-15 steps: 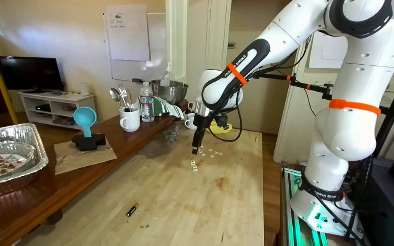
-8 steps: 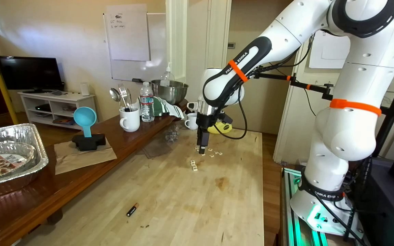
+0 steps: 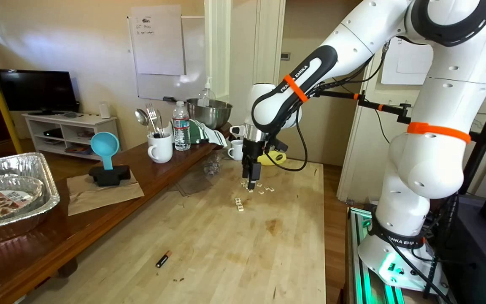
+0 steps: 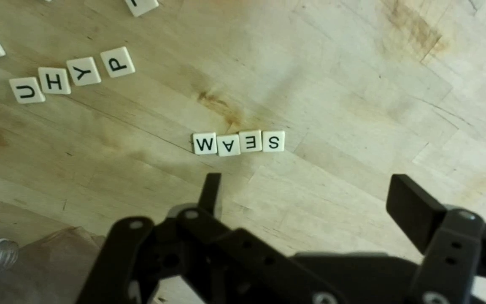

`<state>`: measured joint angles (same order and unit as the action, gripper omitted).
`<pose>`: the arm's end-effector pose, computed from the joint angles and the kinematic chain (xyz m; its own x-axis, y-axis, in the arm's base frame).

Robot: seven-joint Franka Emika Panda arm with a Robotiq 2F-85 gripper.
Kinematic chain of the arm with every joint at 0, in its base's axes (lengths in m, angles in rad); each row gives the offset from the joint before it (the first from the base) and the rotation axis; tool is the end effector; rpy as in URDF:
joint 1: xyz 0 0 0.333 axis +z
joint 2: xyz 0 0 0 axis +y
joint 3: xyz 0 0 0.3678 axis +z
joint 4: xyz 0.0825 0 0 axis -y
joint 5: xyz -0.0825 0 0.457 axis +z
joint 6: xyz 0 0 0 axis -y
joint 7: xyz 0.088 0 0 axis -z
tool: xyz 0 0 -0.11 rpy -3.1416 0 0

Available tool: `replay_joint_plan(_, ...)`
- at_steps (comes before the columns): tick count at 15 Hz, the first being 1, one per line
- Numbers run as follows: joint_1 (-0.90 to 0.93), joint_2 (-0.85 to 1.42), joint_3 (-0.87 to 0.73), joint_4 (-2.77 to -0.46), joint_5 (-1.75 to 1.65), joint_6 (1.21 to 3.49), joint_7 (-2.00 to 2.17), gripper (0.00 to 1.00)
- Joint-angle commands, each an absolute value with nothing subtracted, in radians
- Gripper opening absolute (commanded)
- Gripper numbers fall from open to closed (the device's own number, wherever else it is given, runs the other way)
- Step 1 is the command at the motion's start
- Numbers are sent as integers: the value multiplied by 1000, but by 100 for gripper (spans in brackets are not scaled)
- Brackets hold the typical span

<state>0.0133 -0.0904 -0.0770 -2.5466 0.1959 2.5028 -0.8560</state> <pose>0.4940 -0.0321 0.2992 0.7997 0.5881 0.1214 0.5972 -0.8000 -0.0584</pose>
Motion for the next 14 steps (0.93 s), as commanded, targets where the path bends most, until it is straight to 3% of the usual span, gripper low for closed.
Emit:
replay_joint_plan(1,4,-123,-75,-2578,152,2526,-864,100)
replay_joint_plan(14,12,-103,-75,-2550,163,2531,-852,100)
